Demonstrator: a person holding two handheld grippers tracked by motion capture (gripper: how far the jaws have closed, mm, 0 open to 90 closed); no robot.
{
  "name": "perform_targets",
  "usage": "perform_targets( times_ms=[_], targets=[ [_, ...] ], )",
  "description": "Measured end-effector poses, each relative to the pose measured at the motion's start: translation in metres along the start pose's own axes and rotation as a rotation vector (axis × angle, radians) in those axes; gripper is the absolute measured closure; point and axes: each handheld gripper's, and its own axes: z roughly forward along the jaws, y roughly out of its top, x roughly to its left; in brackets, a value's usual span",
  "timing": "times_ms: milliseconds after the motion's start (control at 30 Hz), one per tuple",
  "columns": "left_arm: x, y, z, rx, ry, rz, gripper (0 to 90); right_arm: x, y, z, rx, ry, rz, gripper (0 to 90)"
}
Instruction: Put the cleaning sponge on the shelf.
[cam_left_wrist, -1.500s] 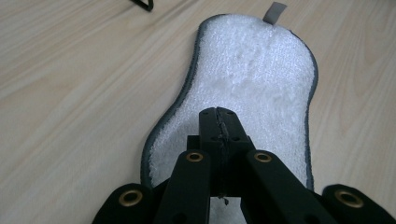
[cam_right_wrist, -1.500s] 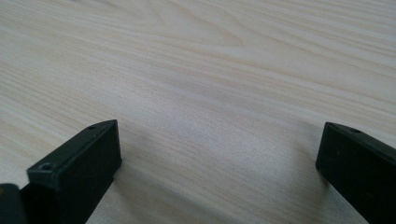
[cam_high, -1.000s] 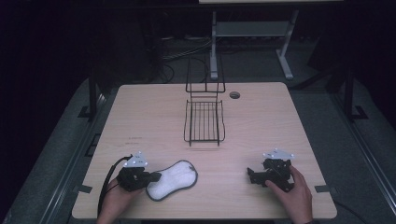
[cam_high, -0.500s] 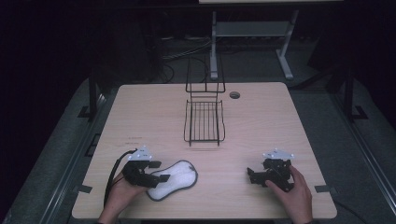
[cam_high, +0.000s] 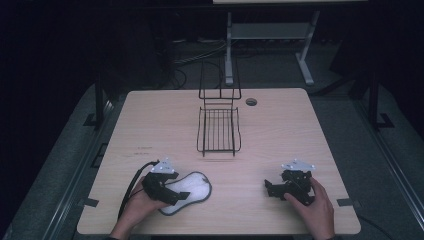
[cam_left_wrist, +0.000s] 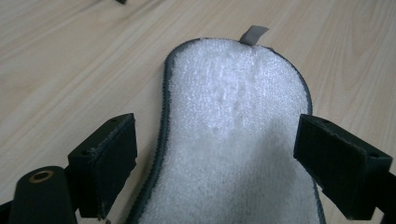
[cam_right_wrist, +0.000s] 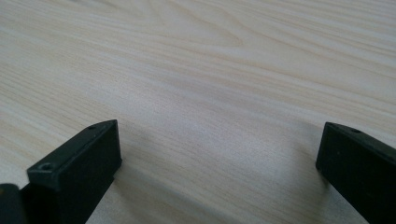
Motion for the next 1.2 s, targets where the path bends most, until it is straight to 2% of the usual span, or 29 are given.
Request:
perform_targets(
  times_ms=[333,500,533,600,700,733,833,867,933,1200],
  targets=[
    [-0.0017,-0.0020,0.0065,0.026,-0.003,0.007,12.7,0.0001,0.0000,0.0000,0.000,0.000,0.001,0.0],
    [-0.0035,-0.0018,0.0070,0.038,0.007,0.029,12.6,0.0001,0.0000,0.0000,0.000,0.000,0.000,0.0],
    [-0.0043,-0.0012,0.0074,0.040,0.010,0.024,12.6,0.0001,0.0000,0.0000,0.000,0.000,0.000,0.0],
    [-0.0066,0.0010,0.0084,0.066,0.030,0.044,12.6,0.0001,0.0000,0.0000,0.000,0.000,0.000,0.0],
    [-0.0090,0.0029,0.0090,0.084,0.044,0.036,12.7,0.0001,-0.0001,0.0000,0.000,0.000,0.000,0.0],
    [-0.0100,0.0039,0.0096,0.090,0.048,0.049,12.9,0.0001,-0.0001,0.0000,0.000,0.000,0.000,0.0],
    [-0.0093,0.0032,0.0090,0.084,0.038,0.061,14.7,0.0001,-0.0001,0.0000,0.000,0.000,0.000,0.0],
    [-0.0096,0.0030,0.0087,0.076,0.027,0.068,18.8,0.0002,-0.0001,0.0000,0.000,0.000,0.000,0.0],
    [-0.0088,0.0024,0.0079,0.072,0.020,0.075,20.3,0.0002,0.0000,0.0000,0.000,0.000,0.001,0.0],
    [-0.0056,0.0020,0.0052,0.062,-0.012,0.065,25.0,0.0002,0.0000,0.0000,0.000,0.000,0.001,0.0]
  ],
)
